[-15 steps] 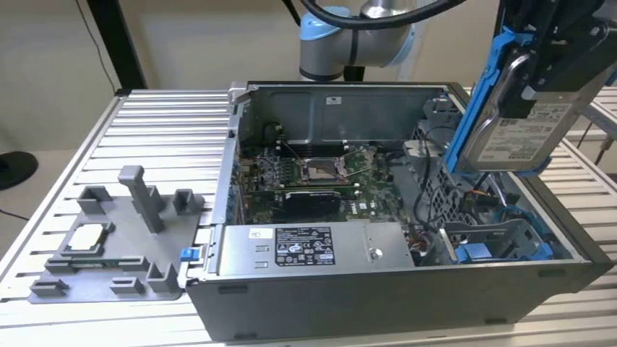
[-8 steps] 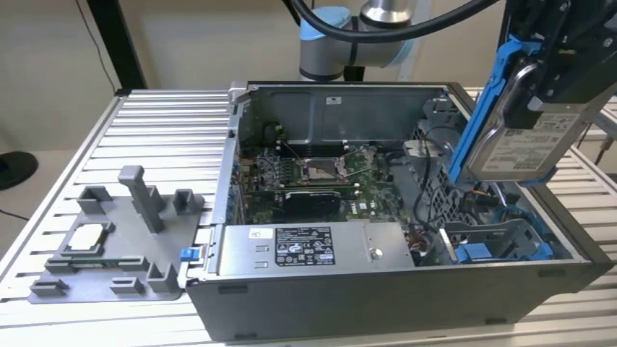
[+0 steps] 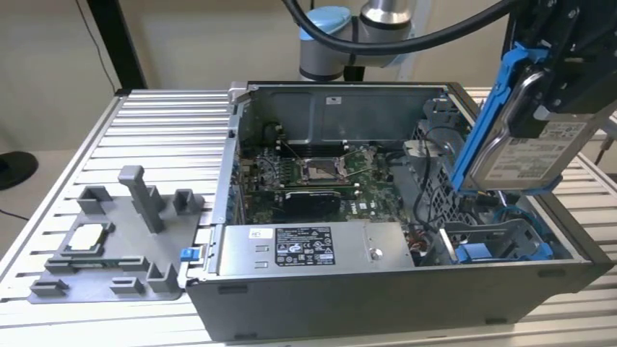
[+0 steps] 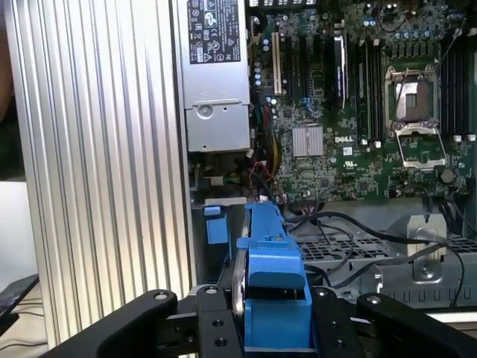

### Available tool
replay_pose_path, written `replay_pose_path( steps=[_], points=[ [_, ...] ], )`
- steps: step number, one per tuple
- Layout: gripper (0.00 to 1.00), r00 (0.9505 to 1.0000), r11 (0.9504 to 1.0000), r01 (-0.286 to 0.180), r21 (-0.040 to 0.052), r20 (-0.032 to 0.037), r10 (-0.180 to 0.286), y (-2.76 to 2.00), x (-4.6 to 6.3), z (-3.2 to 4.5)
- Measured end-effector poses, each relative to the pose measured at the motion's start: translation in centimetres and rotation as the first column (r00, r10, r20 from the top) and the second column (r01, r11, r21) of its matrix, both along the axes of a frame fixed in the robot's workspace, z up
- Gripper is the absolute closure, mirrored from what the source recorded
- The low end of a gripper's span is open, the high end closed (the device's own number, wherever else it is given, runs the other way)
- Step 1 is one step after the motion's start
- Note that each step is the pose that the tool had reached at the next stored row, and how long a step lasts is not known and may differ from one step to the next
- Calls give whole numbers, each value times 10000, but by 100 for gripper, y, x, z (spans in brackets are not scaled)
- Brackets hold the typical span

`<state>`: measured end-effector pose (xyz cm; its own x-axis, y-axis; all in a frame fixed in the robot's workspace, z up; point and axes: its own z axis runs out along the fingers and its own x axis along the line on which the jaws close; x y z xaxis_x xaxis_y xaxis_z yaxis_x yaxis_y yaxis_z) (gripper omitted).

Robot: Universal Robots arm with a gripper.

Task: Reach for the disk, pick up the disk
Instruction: 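Pick up the disk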

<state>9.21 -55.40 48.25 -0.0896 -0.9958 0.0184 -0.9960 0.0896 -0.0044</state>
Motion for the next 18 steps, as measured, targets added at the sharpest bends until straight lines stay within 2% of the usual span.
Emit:
replay_pose_path(
  steps=[10, 18],
  points=[
    [100, 10000, 10000, 1, 0, 0, -1, -200, -1, -8],
    [100, 10000, 10000, 1, 0, 0, -1, -213, 0, -8]
  ],
)
